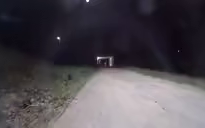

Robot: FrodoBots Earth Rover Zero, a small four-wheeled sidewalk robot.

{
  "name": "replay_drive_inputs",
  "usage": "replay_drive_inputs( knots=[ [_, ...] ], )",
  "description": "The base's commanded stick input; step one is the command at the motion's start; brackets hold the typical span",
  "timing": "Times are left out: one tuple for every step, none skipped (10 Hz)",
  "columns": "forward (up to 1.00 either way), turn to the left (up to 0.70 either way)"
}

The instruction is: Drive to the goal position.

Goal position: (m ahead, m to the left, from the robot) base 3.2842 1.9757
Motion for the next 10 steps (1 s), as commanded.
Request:
replay_drive_inputs(
  knots=[
    [0.70, 0.00],
    [0.70, 0.00],
    [0.70, 0.00],
    [0.70, 0.00],
    [0.70, 0.00],
    [0.45, 0.00],
    [0.06, 0.00],
    [0.00, 0.00],
    [0.00, 0.00],
    [0.00, 0.00]
  ],
)
